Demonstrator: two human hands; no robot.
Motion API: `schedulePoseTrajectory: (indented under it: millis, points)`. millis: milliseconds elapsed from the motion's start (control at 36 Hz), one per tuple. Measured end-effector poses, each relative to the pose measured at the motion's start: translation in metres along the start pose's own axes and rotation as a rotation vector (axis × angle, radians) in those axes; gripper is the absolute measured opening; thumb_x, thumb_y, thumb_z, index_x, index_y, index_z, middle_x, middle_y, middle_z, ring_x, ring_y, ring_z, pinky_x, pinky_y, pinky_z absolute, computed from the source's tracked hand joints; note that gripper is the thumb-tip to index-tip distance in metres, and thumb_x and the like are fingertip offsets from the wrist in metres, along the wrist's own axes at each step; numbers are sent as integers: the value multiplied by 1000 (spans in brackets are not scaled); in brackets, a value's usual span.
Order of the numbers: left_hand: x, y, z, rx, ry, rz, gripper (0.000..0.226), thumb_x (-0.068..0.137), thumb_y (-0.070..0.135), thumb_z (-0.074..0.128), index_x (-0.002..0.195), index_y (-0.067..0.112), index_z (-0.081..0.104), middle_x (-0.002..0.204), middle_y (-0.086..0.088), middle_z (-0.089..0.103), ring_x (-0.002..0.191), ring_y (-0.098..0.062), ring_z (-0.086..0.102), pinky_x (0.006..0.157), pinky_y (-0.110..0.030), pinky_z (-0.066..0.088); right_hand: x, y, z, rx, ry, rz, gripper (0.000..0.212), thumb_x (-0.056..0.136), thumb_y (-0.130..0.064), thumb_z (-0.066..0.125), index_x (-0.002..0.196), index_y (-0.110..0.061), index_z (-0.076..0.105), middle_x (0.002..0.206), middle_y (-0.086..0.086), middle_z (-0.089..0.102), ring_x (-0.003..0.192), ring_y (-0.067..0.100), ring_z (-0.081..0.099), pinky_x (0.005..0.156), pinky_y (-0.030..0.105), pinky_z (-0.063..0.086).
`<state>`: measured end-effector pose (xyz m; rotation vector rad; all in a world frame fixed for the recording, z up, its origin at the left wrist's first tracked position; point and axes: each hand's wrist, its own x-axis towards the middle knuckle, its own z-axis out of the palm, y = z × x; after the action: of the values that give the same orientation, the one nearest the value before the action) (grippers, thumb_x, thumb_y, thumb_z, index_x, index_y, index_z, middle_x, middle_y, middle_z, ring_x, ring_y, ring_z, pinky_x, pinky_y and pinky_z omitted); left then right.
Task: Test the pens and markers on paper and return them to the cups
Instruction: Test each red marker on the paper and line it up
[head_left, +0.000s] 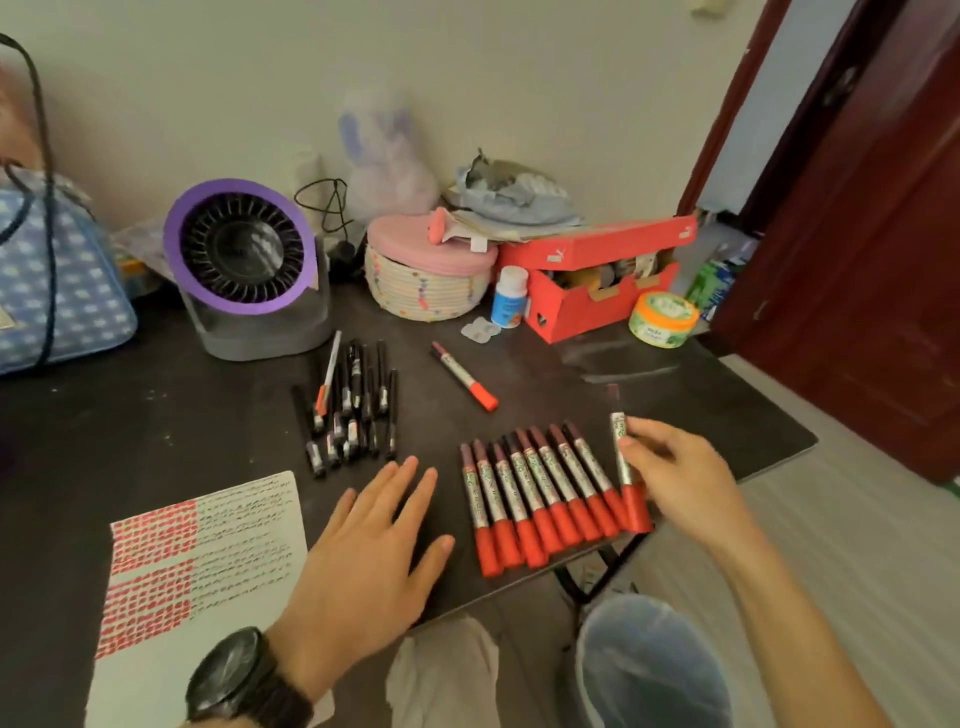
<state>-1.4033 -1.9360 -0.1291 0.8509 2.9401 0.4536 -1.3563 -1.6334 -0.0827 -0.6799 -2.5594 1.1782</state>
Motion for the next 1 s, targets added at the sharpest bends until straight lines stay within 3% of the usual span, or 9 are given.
schedulePoseTrajectory:
  millis: [56, 167, 361, 611, 722, 833, 917, 1000]
  points:
    - [10, 1, 6, 33, 15, -9, 70, 102, 61, 22, 161, 31, 0, 168, 9, -6, 152, -8, -14, 123, -37, -2, 23, 7, -10, -229, -37, 18, 31, 97, -35, 63, 127, -32, 70, 115, 0, 75, 112, 23, 67, 84, 26, 42]
    - [11, 5, 18, 86, 14, -21, 72, 94, 61, 1, 160, 34, -6, 167, 12, -12, 153, -7, -15, 122, -37, -10, 48, 17, -10, -409, -127, 47, 36, 99, -33, 61, 134, -25, 65, 120, 2, 74, 116, 25, 66, 81, 26, 39]
    - [7, 1, 19, 75, 22, -25, 66, 102, 60, 14, 160, 35, -6, 167, 14, -12, 152, -5, -15, 123, -35, -10, 48, 26, 10, -389, -103, 51, 24, 96, -34, 66, 120, -29, 70, 110, -1, 77, 110, 23, 68, 80, 26, 40]
    - [9, -2, 23, 64, -2, -9, 73, 93, 63, -4, 160, 34, -8, 167, 13, -13, 153, -6, -17, 122, -36, -11, 36, 19, 13, -409, -100, 58, 25, 97, -38, 64, 120, -36, 72, 108, -5, 76, 110, 22, 67, 87, 31, 46]
    - [10, -5, 21, 26, -31, 3, 66, 103, 61, 12, 160, 33, -7, 167, 11, -15, 152, -7, -18, 121, -36, -14, 32, 17, 14, -405, -102, 77, 26, 96, -42, 63, 121, -37, 70, 105, -5, 74, 110, 23, 67, 92, 35, 48]
    - [7, -15, 6, -184, -74, 26, 63, 106, 53, 29, 161, 36, 3, 166, 17, -16, 148, 1, -21, 123, -30, -9, 29, 19, 11, -377, -70, 97, 29, 96, -45, 63, 122, -35, 68, 102, -5, 71, 103, 22, 67, 86, 33, 46]
    - [-6, -37, -16, -268, 52, 18, 56, 105, 51, 35, 155, 51, 11, 159, 35, -15, 140, 17, -24, 120, -17, -4, 28, 17, 15, -319, 24, 59, 26, 95, -44, 65, 117, -31, 70, 98, -5, 70, 88, 17, 63, 80, 34, 45]
    - [-24, -73, -38, -286, 162, -43, 50, 104, 43, 41, 148, 56, 20, 155, 41, -8, 142, 19, -14, 113, -7, -3, 31, 0, 30, -239, 73, -9, 17, 94, -40, 66, 109, -33, 70, 96, -6, 69, 84, 12, 61, 79, 35, 44]
